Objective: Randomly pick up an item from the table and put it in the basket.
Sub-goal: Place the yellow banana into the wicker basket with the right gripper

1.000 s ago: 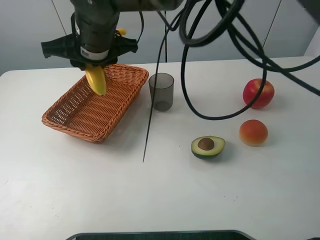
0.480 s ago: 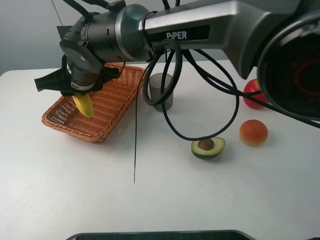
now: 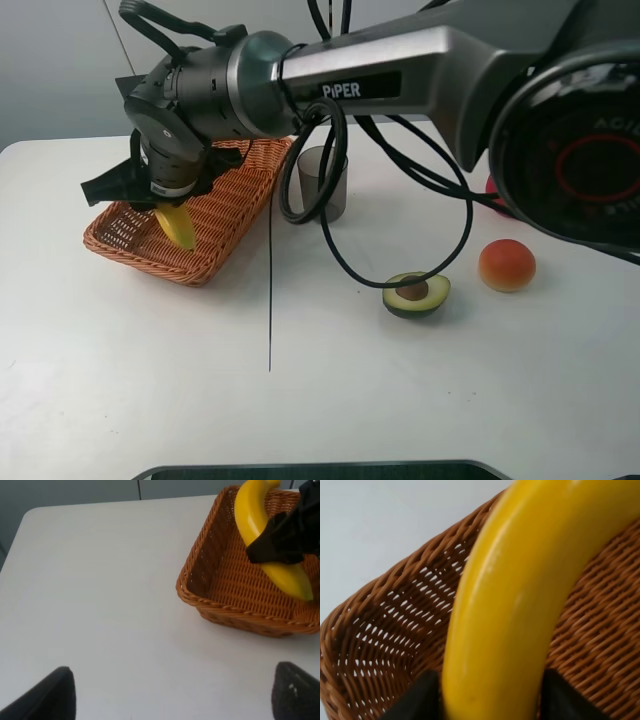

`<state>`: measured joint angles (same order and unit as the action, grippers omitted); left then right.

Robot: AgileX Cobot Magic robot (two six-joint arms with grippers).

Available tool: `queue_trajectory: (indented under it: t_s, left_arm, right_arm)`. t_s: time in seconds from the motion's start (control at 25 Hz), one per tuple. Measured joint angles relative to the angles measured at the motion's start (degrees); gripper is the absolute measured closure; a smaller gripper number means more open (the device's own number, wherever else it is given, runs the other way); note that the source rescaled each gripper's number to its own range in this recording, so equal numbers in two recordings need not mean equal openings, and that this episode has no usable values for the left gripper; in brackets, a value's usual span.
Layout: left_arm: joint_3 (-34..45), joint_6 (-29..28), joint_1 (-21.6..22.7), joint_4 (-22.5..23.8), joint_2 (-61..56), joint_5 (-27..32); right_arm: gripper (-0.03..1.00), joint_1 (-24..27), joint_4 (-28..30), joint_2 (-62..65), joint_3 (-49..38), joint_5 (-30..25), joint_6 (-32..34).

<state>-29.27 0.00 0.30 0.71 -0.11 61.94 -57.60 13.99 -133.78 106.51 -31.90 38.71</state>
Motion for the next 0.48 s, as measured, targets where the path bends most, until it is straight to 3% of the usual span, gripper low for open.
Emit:
queue_trajectory:
  t_s: [0.16,0.28,0.48]
  left_arm:
    - [0.0,0.0,0.0,0.0,0.0,0.0]
    - [0.0,0.0,0.0,0.0,0.0,0.0]
    - [0.0,0.0,0.0,0.0,0.0,0.0]
  right_arm:
    - [0.07,0.0,0.0,0.0,0.0,-0.1,-0.2]
    - [-0.02,0.0,0.0,0.0,0.0,-0.3,-0.2]
    - [-0.03,0.0,0.0,2.2,0.0,-1.9,-0.2]
